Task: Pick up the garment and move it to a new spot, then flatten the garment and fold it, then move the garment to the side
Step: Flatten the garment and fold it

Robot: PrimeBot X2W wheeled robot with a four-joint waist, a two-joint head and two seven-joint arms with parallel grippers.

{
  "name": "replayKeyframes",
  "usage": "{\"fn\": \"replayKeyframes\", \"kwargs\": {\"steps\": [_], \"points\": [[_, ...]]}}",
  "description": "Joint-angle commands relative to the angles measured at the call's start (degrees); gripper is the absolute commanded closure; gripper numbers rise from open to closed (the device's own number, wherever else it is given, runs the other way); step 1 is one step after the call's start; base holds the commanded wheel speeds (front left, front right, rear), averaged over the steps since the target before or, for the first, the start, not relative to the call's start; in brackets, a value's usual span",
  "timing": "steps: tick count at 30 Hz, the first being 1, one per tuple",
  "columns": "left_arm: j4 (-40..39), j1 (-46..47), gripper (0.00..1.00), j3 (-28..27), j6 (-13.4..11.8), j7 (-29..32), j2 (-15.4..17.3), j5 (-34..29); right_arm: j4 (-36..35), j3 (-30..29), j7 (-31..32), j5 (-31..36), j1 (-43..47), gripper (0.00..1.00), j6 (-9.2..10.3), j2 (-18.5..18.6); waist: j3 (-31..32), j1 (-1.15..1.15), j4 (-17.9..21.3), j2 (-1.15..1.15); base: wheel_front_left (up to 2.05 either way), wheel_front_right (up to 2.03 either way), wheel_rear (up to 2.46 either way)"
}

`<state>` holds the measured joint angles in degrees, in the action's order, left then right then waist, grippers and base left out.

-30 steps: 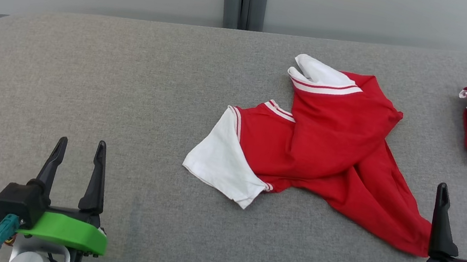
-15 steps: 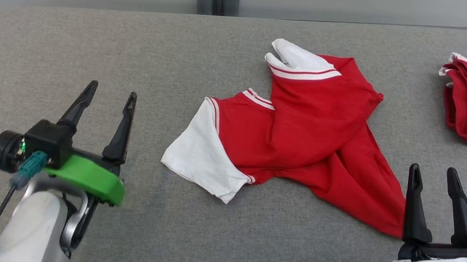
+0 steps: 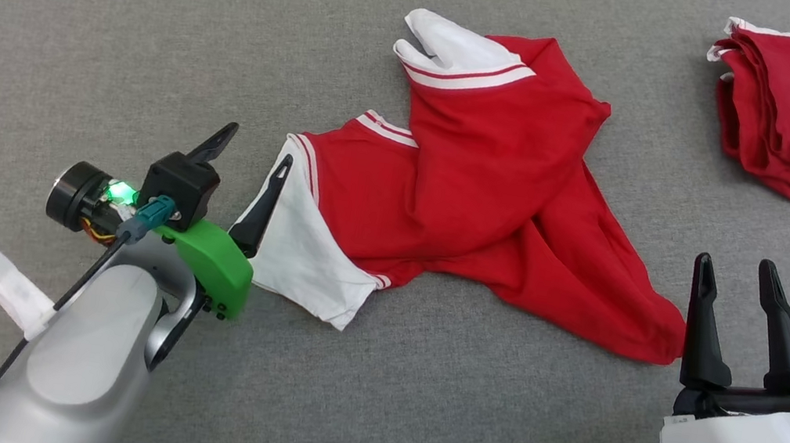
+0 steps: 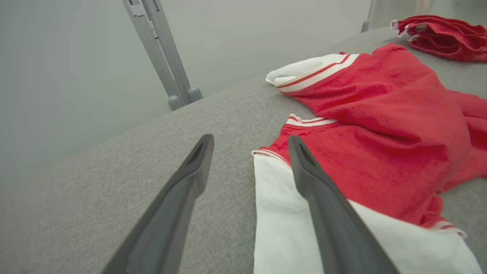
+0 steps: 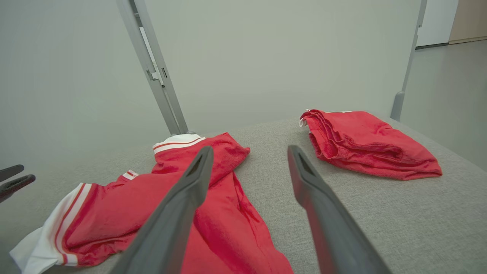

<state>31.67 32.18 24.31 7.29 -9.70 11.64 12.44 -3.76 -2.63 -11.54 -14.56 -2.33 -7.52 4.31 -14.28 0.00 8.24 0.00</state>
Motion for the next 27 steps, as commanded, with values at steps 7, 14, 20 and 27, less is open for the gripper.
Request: {"fn": "replayKeyframes", "kwargs": {"steps": [7,14,20,27], "points": [[8.2,7.3,0.00,6.6,0.2,-1.1,-0.4,2.6,1.1,0.9,-0.3,0.3,-2.1,0.00,0.07,0.5,-2.7,0.00,2.9,0.00,0.00,0.00,0.00],[17.4,11.9,0.00,10.1,0.2,-0.4,0.2,5.2,2.1,0.9,-0.4,0.3,-2.4,0.00,0.07,0.4,-3.4,0.00,5.0,0.00,0.00,0.00,0.00],[24.3,13.3,0.07,12.1,0.2,1.5,-0.2,7.7,2.4,0.4,-0.5,0.4,-2.2,0.00,0.07,0.2,-3.6,0.00,5.4,0.00,0.00,0.00,0.00],[26.7,13.4,1.00,14.3,0.1,-0.6,-1.1,11.1,2.0,-0.2,-0.4,0.7,-1.9,0.00,0.07,0.0,-2.4,0.00,2.9,0.00,0.00,0.00,0.00]]}}
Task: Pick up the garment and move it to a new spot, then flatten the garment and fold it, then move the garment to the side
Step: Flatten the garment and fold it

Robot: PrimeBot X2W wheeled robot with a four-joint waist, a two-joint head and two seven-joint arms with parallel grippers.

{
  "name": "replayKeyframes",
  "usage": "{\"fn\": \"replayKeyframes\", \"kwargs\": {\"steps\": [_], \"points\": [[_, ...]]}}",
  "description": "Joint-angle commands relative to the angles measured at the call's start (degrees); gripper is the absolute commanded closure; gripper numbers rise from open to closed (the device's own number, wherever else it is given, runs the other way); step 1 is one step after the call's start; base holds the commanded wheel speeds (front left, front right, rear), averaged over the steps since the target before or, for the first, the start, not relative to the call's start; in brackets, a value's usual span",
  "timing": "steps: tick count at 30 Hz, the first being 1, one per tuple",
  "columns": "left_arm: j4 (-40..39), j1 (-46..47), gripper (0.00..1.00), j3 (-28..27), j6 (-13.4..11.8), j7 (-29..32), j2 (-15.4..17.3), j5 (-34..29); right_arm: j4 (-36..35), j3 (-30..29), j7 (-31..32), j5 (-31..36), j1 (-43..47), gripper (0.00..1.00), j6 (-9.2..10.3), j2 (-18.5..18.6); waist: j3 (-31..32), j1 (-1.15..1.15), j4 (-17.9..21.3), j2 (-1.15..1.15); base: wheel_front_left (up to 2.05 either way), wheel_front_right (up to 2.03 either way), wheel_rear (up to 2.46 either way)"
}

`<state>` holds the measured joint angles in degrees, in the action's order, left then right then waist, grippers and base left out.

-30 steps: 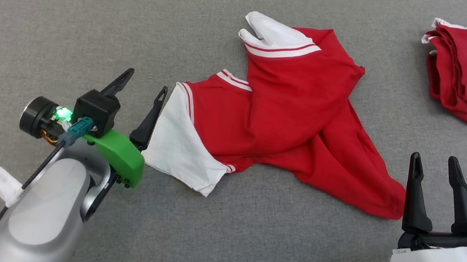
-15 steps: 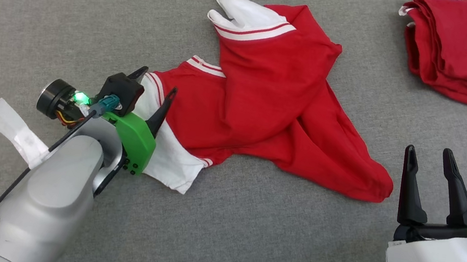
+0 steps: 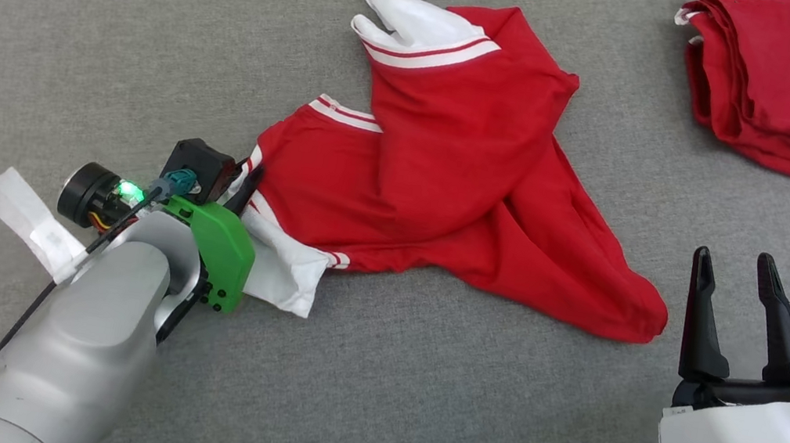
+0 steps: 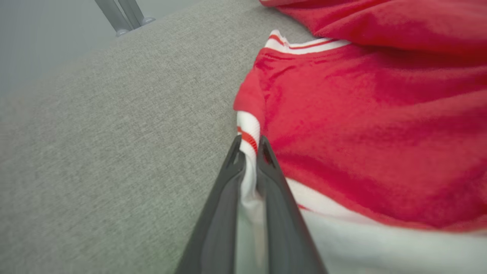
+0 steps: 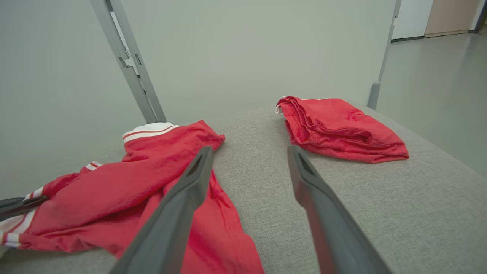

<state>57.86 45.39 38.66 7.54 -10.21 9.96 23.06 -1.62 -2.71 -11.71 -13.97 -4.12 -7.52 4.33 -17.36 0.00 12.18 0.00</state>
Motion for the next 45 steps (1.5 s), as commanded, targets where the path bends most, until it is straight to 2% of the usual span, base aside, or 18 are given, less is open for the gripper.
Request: {"fn": "replayKeyframes", "kwargs": {"steps": [1,4,8,15,20,21,23,24,33,39,45], "points": [[0.7,0.0,1.00,0.2,-0.2,-0.5,0.4,0.7,-0.2,-0.1,-0.1,0.1,0.1,0.00,0.07,-0.1,1.1,0.00,-1.6,0.00,0.00,0.00,0.00],[0.7,-0.6,1.00,-0.2,-0.2,-2.0,0.3,2.2,0.1,0.0,-0.1,0.2,0.7,0.00,0.07,-0.1,2.6,0.00,-3.0,0.00,0.00,0.00,0.00],[-1.7,-3.5,1.00,-2.9,-0.8,-4.2,2.1,4.4,0.6,-0.6,0.0,0.2,2.3,0.00,0.07,-0.3,5.2,0.00,-5.8,0.00,0.00,0.00,0.00],[-9.2,-10.7,1.00,-5.3,-3.7,-4.7,7.3,5.9,1.3,-2.1,0.3,0.4,4.2,0.00,0.07,-0.6,8.0,0.00,-9.4,0.00,0.00,0.00,0.00],[-17.8,-17.2,1.00,-7.1,-6.5,-3.2,10.4,8.0,1.8,-2.0,0.3,0.3,5.1,0.00,0.07,-0.8,8.9,0.00,-10.6,0.00,0.00,0.00,0.00],[-19.2,-18.2,0.82,-7.2,-6.9,-3.0,10.8,8.1,1.9,-1.9,0.3,0.3,5.1,0.00,0.07,-0.8,9.0,0.00,-10.7,0.00,0.00,0.00,0.00],[-22.3,-20.1,0.22,-7.5,-7.8,-2.7,11.0,8.8,2.2,-1.7,0.3,0.3,5.1,0.00,0.07,-0.8,9.5,0.00,-10.8,0.00,0.00,0.00,0.00],[-23.9,-20.9,0.00,-7.9,-8.5,-2.9,11.0,9.1,2.3,-1.6,0.3,0.4,5.1,0.00,0.07,-0.9,9.7,0.00,-10.8,0.00,0.00,0.00,0.00],[-34.1,-26.3,0.00,-10.8,-13.0,-4.6,11.2,8.7,2.0,-1.5,0.5,0.7,5.6,0.00,0.07,-0.5,12.0,0.00,-11.1,0.00,0.00,0.00,0.00],[-43.2,-32.6,0.00,-17.3,-16.3,-5.0,11.5,6.9,0.4,-0.6,1.1,1.2,6.8,0.00,0.07,-0.3,14.3,0.00,-12.1,0.00,0.00,0.00,0.00],[-50.8,-40.4,0.00,-23.1,-17.2,-5.0,11.0,4.3,-2.3,0.4,1.9,1.9,8.7,0.00,0.07,0.0,16.3,0.00,-13.1,0.00,0.00,0.00,0.00]]}}
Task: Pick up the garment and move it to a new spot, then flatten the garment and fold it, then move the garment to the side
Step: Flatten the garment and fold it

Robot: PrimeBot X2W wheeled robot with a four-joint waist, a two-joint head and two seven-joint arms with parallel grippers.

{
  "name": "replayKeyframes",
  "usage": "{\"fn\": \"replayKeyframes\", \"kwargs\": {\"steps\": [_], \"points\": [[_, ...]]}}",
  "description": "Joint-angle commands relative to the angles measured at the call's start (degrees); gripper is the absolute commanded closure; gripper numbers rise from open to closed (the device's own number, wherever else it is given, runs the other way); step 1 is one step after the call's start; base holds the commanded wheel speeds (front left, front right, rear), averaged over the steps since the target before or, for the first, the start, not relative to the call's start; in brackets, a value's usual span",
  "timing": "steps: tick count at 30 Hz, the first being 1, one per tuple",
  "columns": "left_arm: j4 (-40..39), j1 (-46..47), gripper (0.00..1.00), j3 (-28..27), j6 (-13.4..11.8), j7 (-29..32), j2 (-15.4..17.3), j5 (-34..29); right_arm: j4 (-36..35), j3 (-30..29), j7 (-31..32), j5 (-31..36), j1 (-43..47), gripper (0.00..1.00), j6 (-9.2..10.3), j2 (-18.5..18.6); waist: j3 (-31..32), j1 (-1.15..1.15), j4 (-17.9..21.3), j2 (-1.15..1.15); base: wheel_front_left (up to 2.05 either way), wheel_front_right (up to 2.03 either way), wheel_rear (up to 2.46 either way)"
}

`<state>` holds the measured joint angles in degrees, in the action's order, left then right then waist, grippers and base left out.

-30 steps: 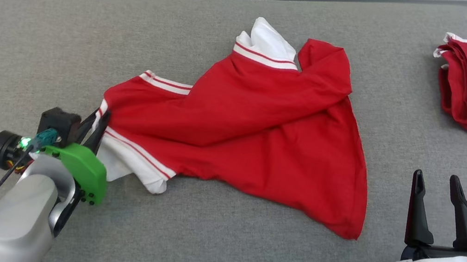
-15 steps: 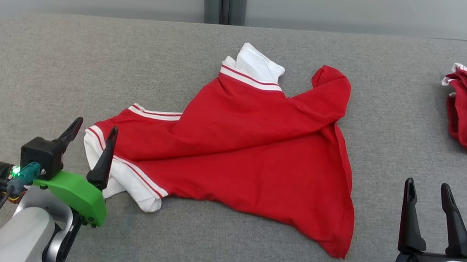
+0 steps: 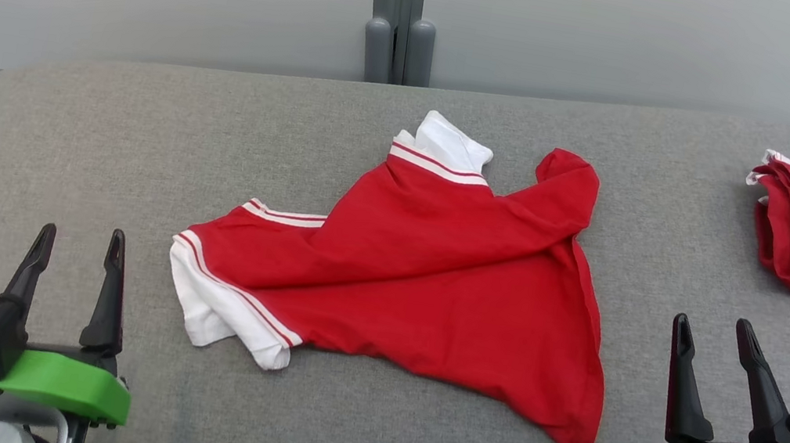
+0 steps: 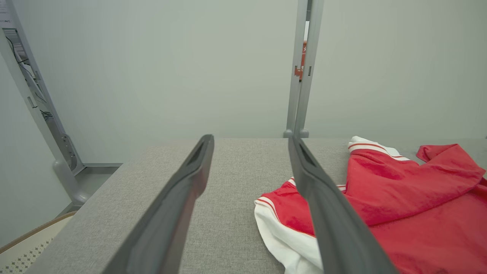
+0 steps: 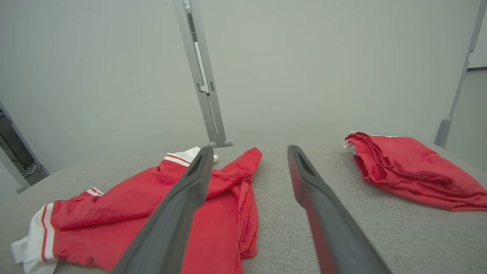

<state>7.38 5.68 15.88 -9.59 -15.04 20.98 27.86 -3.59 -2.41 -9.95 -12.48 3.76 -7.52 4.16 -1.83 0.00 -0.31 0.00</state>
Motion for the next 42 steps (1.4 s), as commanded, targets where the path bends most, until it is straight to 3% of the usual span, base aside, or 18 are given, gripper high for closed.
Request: {"fn": "replayKeyframes", "kwargs": {"steps": [1,14,29,42], "points": [[-1.0,-1.7,0.00,-0.9,0.1,-0.2,-0.1,-0.8,-0.9,0.3,0.3,0.5,1.1,0.00,0.07,0.2,0.9,0.00,-0.8,0.00,0.00,0.00,0.00],[-5.3,-9.1,0.00,-4.2,2.1,-0.2,-2.0,-3.1,-5.5,2.0,2.3,1.2,5.6,0.00,0.07,-0.3,2.0,0.00,-2.0,0.00,0.00,0.00,0.00],[-3.3,-8.9,0.00,-5.1,5.1,-0.2,-3.2,-4.4,-4.8,2.1,2.3,1.4,6.4,0.00,0.07,-0.8,2.0,0.00,-2.2,0.00,0.00,0.00,0.00],[-2.4,-8.6,0.00,-6.2,6.1,-0.2,-4.3,-5.6,-4.7,2.1,2.6,1.7,6.2,0.00,0.07,-1.0,2.0,0.00,-2.1,0.00,0.00,0.00,0.00]]}}
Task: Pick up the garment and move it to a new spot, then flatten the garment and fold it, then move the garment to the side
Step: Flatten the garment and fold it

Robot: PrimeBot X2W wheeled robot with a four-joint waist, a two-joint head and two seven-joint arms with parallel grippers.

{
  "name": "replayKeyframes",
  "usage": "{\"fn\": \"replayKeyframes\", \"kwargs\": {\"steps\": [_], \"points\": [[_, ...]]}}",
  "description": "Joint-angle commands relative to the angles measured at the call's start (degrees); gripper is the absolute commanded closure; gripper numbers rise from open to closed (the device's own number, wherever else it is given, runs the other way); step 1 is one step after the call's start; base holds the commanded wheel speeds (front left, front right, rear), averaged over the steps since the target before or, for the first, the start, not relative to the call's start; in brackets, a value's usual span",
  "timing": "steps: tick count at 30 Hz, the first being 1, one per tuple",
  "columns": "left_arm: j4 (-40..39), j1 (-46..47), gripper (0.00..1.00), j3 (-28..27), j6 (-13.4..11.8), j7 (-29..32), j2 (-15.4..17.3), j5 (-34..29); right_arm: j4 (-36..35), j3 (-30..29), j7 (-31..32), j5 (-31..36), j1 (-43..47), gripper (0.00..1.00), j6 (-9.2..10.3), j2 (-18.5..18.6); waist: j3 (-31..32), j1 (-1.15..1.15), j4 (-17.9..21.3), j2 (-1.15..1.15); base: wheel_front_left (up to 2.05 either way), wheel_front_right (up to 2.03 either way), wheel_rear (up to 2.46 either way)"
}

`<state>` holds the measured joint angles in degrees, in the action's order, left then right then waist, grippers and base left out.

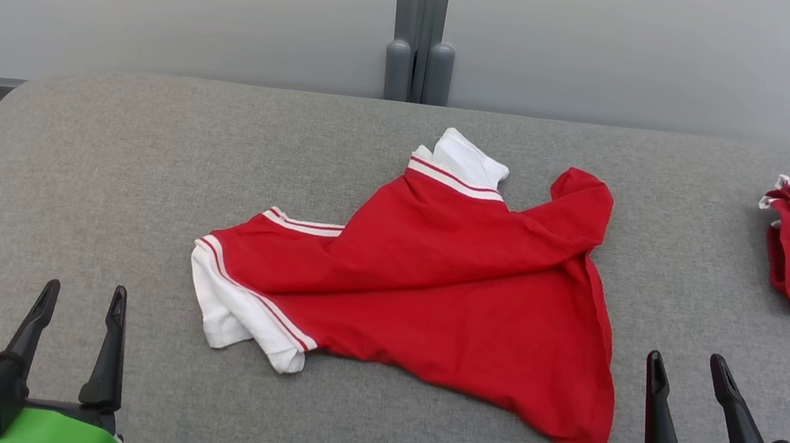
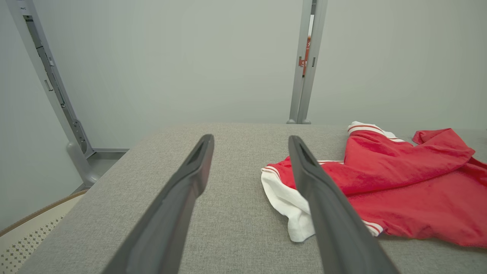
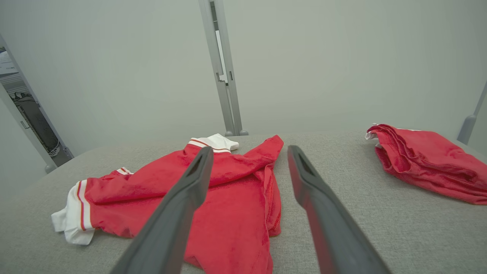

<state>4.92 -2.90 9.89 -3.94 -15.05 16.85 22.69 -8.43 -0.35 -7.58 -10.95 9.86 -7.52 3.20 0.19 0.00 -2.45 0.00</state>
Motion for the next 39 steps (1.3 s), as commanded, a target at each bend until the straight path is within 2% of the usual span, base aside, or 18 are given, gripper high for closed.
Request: {"fn": "replayKeyframes", "kwargs": {"steps": [1,9,16,22,29,39], "points": [[0.1,0.0,0.00,-0.3,0.4,-0.2,-0.2,-0.4,0.1,0.0,0.2,0.2,0.1,0.00,0.07,0.0,0.0,0.00,0.0,0.00,0.00,0.00,0.00],[1.2,0.1,0.00,-0.6,0.8,-0.2,-0.7,-0.6,0.6,-0.2,0.4,0.2,-0.5,0.00,0.07,0.0,-0.9,0.00,0.4,0.00,0.00,0.00,0.00],[4.9,3.7,0.00,2.3,2.4,0.9,-1.5,-1.2,4.2,0.0,0.0,0.2,-5.0,0.00,0.07,-0.1,-3.4,0.00,0.9,0.00,0.00,0.00,0.00],[12.5,9.6,0.00,4.5,4.3,1.4,-2.9,-1.1,11.3,-0.3,-0.5,0.4,-8.2,0.00,0.07,0.7,-6.8,0.00,1.5,0.00,0.00,0.00,0.00],[23.9,17.3,0.00,6.0,6.7,0.8,-4.2,-1.6,20.9,2.2,-2.9,0.1,-10.9,0.00,0.07,1.0,-11.6,0.00,2.2,0.00,0.00,0.00,0.00],[36.9,22.0,0.00,5.7,8.6,0.0,-5.9,-0.5,30.1,6.6,-5.7,-1.4,-11.0,0.00,0.07,0.3,-13.6,0.00,3.8,0.00,0.00,0.00,0.00]]}}
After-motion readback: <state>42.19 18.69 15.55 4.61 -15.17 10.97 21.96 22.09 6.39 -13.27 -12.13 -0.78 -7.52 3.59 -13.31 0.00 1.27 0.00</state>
